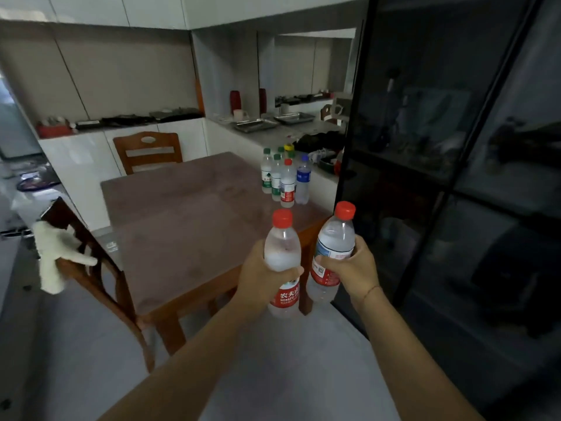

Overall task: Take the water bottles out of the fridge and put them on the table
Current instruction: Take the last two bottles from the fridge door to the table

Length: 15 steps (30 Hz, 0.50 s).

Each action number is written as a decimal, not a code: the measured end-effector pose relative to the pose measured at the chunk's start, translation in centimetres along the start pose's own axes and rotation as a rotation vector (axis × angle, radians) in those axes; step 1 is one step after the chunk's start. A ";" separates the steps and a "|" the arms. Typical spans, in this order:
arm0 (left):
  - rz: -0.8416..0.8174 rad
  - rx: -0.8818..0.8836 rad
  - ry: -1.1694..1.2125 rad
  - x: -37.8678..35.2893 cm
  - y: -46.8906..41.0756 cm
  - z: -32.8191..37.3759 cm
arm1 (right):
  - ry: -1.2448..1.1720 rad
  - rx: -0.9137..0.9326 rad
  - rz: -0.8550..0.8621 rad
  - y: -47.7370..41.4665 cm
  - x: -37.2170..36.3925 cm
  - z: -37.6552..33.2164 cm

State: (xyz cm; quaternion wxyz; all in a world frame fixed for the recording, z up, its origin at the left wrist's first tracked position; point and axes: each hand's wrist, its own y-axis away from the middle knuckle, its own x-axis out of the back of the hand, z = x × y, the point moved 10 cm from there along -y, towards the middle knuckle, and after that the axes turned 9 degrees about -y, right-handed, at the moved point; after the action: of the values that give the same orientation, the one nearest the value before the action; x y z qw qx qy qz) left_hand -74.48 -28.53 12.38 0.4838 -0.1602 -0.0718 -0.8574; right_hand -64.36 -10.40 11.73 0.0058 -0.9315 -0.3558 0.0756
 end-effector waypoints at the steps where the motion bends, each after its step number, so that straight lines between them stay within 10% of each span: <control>1: 0.001 0.004 0.011 0.0 -1.4 -0.3 | -0.001 -0.004 0.013 -1.4 -0.2 0.5; 15: -0.115 0.045 0.079 0.1 -24.6 -4.1 | 0.102 -0.037 0.132 -20.7 -6.0 4.4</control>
State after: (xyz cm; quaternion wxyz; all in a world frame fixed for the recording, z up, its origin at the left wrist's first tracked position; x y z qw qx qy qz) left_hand -96.29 -16.91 9.32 0.4395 -0.1110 -0.0813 -0.8876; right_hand -83.09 0.87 9.58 0.0017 -0.9554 -0.2944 0.0215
